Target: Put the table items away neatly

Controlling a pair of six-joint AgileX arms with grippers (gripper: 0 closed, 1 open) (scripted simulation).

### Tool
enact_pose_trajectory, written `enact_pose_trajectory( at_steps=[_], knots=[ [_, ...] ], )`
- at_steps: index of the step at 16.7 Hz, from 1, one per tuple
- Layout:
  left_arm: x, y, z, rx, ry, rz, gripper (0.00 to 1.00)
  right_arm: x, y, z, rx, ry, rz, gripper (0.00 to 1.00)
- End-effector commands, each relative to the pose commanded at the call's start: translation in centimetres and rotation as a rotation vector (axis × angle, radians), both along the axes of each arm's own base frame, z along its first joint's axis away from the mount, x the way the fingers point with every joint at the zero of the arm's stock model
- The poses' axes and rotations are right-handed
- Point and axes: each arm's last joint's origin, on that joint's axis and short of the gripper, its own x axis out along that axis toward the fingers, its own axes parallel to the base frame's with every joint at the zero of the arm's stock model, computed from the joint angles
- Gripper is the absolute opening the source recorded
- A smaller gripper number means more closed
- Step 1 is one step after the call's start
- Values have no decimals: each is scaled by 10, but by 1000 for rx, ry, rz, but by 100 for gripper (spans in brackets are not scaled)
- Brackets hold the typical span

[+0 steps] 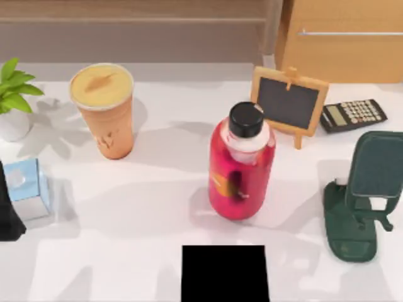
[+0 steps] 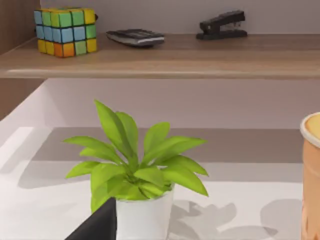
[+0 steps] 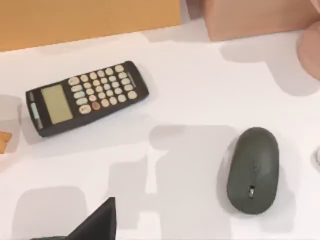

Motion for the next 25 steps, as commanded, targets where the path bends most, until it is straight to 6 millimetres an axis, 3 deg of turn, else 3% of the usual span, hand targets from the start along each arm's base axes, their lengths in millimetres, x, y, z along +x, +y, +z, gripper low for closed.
enact_pose_trajectory(
  at_steps=[2, 5, 8, 11, 15, 21, 25],
  knots=[
    [0, 0, 0, 0, 0, 0, 100, 38, -8, 8, 32, 166, -36, 100],
    [0, 0, 0, 0, 0, 0, 100, 97, -22, 3, 81, 406, -91, 100],
    [0, 0, 0, 0, 0, 0, 100, 150, -38, -19, 125, 616, -142, 100],
    [0, 0, 0, 0, 0, 0, 100, 186, -51, -48, 159, 776, -182, 100],
    [0, 0, 0, 0, 0, 0, 100, 207, -61, -70, 183, 885, -211, 100],
    [0, 0, 0, 0, 0, 0, 100, 209, -59, -73, 183, 893, -208, 100],
    [0, 0, 0, 0, 0, 0, 100, 211, -61, -106, 185, 892, -213, 100]
  ],
)
